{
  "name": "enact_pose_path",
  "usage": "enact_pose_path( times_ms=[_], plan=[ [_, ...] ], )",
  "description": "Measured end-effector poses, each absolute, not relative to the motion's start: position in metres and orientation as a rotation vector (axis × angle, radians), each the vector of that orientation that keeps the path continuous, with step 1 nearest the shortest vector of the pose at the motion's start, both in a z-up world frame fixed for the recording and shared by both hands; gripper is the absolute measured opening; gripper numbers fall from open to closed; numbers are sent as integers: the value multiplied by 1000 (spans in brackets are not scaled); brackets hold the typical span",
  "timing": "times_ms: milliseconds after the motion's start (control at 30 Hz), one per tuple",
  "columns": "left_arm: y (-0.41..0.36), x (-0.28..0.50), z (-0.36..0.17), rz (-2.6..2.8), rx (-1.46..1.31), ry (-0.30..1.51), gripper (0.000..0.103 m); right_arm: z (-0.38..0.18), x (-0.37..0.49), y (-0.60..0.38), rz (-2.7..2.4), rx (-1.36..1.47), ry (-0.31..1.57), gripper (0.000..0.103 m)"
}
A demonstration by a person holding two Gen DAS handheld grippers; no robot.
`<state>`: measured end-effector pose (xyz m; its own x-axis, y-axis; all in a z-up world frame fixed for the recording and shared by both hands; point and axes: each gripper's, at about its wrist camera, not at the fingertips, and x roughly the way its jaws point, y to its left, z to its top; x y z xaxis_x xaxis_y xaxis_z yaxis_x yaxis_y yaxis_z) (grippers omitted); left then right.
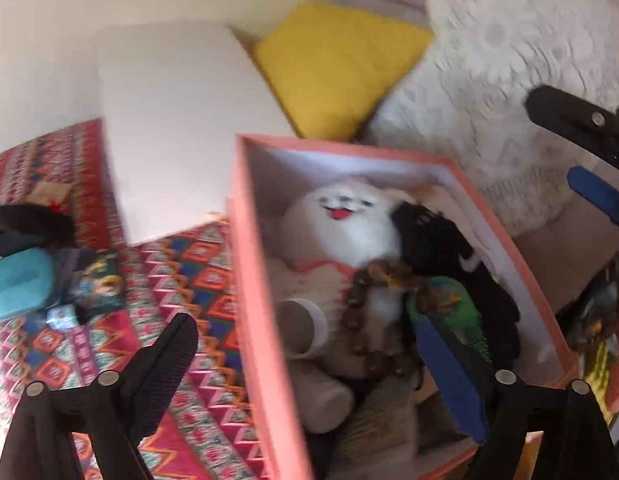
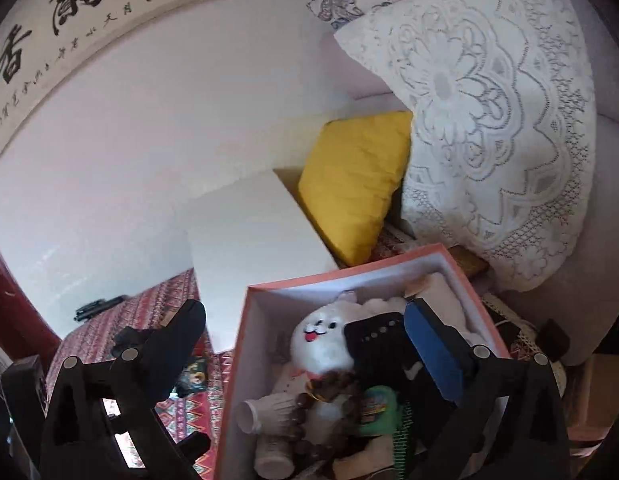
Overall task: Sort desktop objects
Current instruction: 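Grasp the teal case with the left tool while the right tool grasps the printed snack packet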
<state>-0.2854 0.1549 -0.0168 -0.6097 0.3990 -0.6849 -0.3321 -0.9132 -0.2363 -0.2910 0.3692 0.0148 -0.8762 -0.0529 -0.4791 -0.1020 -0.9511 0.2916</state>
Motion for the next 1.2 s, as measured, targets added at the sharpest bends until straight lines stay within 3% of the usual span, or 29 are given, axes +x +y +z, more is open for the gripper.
enact_pose_path(
  times_ms=[233, 333, 467, 633, 733, 800, 833, 867, 900, 933, 1067, 1200],
  plan=[
    [27, -290, -68, 2800, -1161, -53, 99, -37, -348, 249, 3187, -1140, 551, 99],
    [-20, -306, -91, 2872, -1206, 27, 99, -79, -381, 214, 3108, -1319, 425, 93],
    [-44, -337, -118, 2846, -1195, 369, 99, -136, -426, 168, 2981, -1543, 256, 82],
    [-34, -382, -142, 2668, -1171, 718, 99, -204, -481, 113, 2799, -1782, 67, 82],
    [-17, -406, -155, 2514, -1157, 849, 99, -222, -508, 113, 2771, -1774, 110, 84],
    [-5, -420, -169, 2415, -1162, 933, 101, -227, -516, 109, 2781, -1751, 39, 83],
    [1, -426, -177, 2380, -1156, 996, 103, -227, -518, 108, 2789, -1749, 9, 81],
    [6, -430, -180, 2355, -1122, 1031, 103, -226, -519, 108, 2798, -1748, -11, 71],
    [7, -435, -180, 2338, -1112, 1022, 103, -224, -518, 110, 2809, -1752, -5, 63],
    [6, -441, -178, 2332, -1147, 978, 101, -222, -517, 112, 2820, -1757, 12, 47],
    [2, -444, -171, 2355, -1264, 882, 84, -212, -510, 139, 2857, -1805, 289, 47],
    [-11, -417, -155, 2397, -1336, 685, 72, -186, -491, 153, 2925, -1743, 390, 47]
  ],
)
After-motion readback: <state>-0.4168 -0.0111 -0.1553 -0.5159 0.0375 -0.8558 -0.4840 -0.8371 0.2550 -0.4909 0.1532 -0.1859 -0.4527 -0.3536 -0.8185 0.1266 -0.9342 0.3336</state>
